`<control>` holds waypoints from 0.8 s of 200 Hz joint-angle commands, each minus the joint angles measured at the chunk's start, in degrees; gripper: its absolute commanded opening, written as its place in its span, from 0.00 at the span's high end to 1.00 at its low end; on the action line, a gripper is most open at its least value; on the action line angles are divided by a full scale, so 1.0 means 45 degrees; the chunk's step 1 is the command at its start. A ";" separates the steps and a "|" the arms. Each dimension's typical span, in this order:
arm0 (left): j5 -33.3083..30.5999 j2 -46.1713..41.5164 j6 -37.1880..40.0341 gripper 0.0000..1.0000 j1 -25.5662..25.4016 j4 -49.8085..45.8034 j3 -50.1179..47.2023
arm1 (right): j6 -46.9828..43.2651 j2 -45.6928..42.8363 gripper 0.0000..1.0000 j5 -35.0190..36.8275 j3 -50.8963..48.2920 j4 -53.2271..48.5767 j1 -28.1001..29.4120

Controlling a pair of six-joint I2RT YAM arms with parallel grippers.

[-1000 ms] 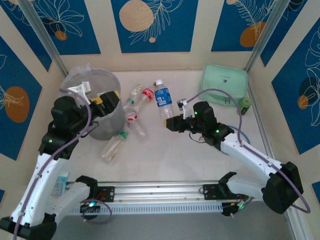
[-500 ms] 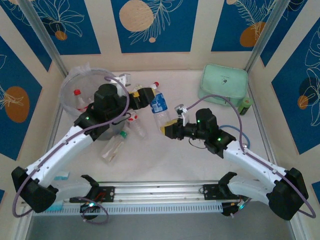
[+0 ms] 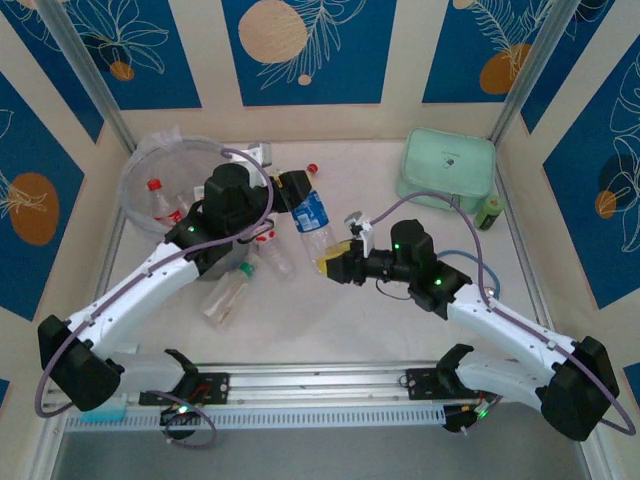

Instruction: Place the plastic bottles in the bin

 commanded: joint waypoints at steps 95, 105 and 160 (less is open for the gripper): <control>-0.0884 -0.0018 0.0240 0.95 0.0026 0.0126 0.0737 | -0.0958 0.0039 0.10 0.0819 0.0372 -0.1050 0.0186; -0.0909 -0.0038 0.0313 0.96 0.0082 0.0034 0.0831 | -0.1078 -0.0113 0.02 0.1093 0.0431 -0.1278 0.0147; -0.1906 -0.0922 0.1788 1.00 0.1640 -0.2111 0.2563 | -0.1660 -0.0809 0.01 0.3770 0.0727 -0.3539 -0.0387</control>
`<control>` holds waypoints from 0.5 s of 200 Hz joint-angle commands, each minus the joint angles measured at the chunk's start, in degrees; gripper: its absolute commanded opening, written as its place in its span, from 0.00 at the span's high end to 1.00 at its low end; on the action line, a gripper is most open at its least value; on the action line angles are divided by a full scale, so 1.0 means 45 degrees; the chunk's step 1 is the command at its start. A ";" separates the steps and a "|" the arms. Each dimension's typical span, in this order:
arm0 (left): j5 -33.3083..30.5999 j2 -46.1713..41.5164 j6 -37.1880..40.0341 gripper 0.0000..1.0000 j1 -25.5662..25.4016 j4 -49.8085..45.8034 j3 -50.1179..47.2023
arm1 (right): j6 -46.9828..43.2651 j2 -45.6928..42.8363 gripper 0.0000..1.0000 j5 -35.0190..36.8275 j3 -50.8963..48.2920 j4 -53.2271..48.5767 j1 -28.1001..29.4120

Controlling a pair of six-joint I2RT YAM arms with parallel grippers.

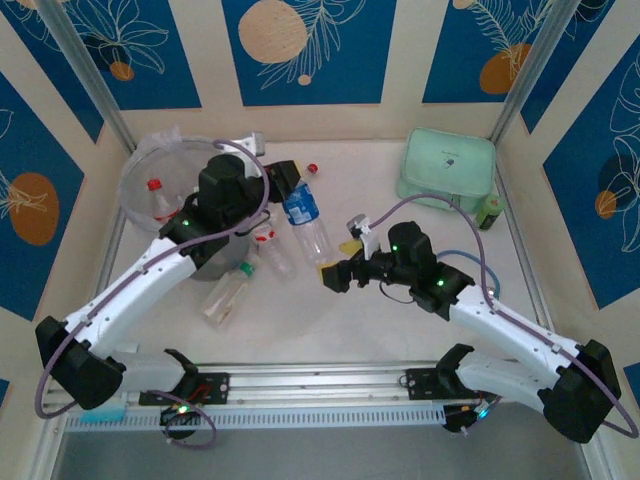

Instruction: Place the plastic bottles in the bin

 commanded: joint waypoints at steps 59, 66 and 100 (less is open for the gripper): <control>-0.1487 -0.1629 0.1770 1.00 0.4720 -0.2522 0.3029 | 0.0349 -0.0341 0.01 0.0782 -0.0304 -0.0853 -0.0659; -0.1703 -0.1626 0.1911 1.00 0.5018 -0.2543 0.3171 | 0.0356 -0.0369 0.01 0.0800 -0.0292 -0.0923 -0.0659; -0.2872 -0.1111 0.2924 1.00 0.5912 -0.2152 0.3441 | 0.0144 -0.0689 0.01 0.0894 -0.0385 -0.1375 -0.0659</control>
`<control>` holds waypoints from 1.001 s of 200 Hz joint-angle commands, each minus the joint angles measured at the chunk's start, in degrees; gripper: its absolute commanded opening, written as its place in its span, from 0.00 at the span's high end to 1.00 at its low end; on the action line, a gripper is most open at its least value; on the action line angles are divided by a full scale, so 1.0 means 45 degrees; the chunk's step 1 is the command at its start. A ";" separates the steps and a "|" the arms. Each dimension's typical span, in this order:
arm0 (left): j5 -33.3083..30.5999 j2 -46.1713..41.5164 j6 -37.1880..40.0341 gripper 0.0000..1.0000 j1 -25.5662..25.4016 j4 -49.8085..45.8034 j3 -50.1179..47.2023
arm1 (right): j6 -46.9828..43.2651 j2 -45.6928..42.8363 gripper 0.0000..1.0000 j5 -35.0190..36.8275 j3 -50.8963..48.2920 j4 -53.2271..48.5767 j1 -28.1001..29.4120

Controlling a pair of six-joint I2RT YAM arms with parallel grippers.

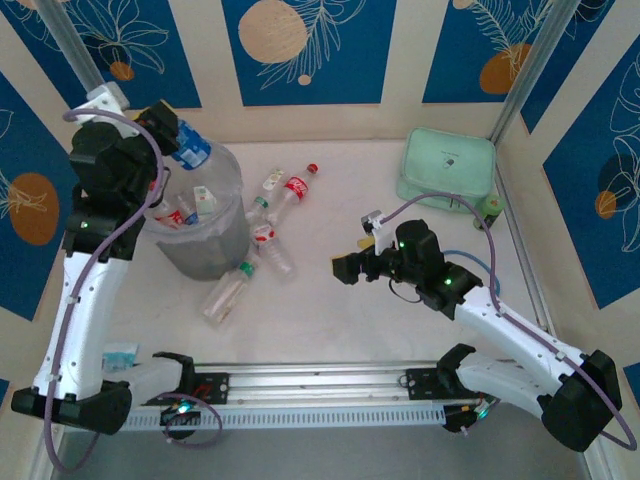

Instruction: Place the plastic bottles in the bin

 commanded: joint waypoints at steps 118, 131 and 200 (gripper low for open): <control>-0.0661 0.2605 0.3122 1.00 0.0630 0.1593 -0.2669 | -0.0512 -0.1303 0.01 0.0396 -0.0712 -0.1414 -0.0455; -0.0454 0.2575 0.2932 1.00 0.0630 0.2079 -0.3484 | -0.0498 -0.1291 0.01 0.0340 -0.0777 -0.1283 -0.0496; -0.0017 0.3322 0.2089 1.00 0.0645 0.3579 -0.6147 | -0.0397 -0.1158 0.01 0.0259 -0.0806 -0.1217 -0.0594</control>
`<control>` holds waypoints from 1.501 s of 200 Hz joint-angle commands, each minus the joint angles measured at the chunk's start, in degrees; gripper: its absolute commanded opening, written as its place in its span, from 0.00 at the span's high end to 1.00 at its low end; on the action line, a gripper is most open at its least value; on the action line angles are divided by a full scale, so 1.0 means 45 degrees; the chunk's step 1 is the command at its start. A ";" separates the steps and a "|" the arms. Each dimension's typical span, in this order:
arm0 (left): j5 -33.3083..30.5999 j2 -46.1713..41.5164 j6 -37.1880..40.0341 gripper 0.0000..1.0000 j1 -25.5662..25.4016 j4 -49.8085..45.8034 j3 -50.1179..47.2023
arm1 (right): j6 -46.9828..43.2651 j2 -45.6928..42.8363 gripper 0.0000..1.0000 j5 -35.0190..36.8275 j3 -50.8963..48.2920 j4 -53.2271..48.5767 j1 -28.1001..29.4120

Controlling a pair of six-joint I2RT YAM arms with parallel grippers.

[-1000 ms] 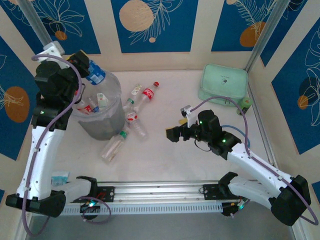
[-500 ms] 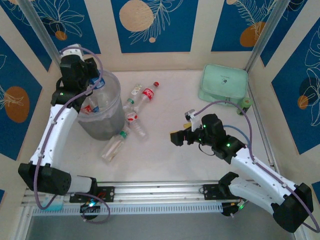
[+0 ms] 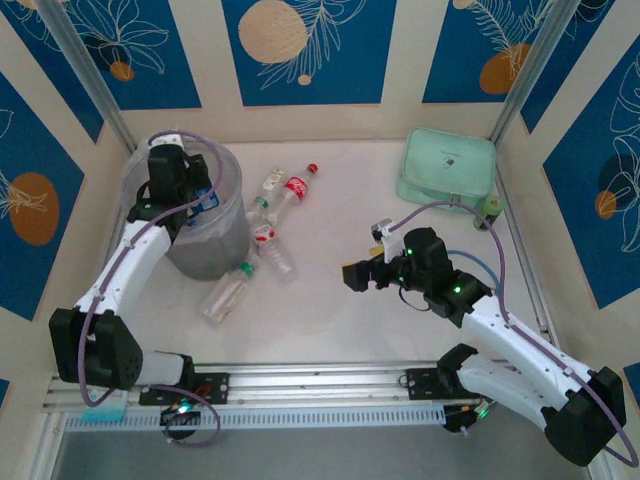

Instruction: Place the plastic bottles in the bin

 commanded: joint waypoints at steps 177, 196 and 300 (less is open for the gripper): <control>0.1664 -0.0130 0.0282 0.23 0.0071 -0.1902 0.1116 | -0.0153 0.1914 0.01 -0.0653 0.0593 0.0143 0.0052; 0.1435 -0.0567 0.0672 0.16 0.0077 -0.2700 0.1751 | -0.0214 0.2171 0.01 -0.0697 0.0712 0.0087 0.0201; 0.4313 -0.3529 0.0394 0.00 -0.0045 -0.7837 0.2996 | -0.1134 0.5184 0.01 0.0157 0.2574 -0.1054 0.2113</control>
